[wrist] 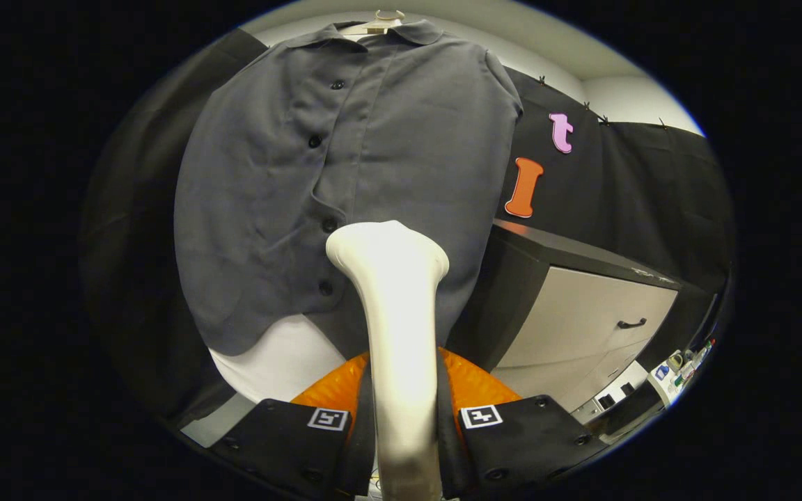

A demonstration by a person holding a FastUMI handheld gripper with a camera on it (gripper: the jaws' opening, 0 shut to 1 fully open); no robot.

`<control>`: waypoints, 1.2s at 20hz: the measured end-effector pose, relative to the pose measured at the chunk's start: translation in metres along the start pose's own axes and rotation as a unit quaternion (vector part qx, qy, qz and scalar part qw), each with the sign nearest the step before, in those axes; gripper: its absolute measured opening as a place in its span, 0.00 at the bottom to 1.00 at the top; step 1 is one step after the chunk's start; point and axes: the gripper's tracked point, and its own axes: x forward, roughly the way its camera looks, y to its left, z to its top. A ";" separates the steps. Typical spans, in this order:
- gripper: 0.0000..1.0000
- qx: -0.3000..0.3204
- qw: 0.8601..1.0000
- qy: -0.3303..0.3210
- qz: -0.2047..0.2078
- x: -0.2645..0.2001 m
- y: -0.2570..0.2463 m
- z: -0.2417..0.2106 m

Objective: Iron the clothes twice with a garment steamer, once on the left side and once on the right side.

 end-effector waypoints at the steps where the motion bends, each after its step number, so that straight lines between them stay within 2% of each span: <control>1: 0.45 0.000 1.000 0.004 0.000 0.000 0.001 -0.003; 6: 0.45 0.001 1.000 0.001 -0.004 -0.012 0.000 0.002; 11: 0.45 0.008 0.997 -0.066 -0.042 -0.051 -0.021 0.072; 14: 0.45 0.010 0.992 -0.120 -0.036 -0.074 -0.017 0.128; 18: 0.44 0.009 0.985 -0.167 -0.028 -0.095 -0.007 0.180; 24: 0.44 0.008 0.977 -0.214 0.019 -0.107 0.049 0.227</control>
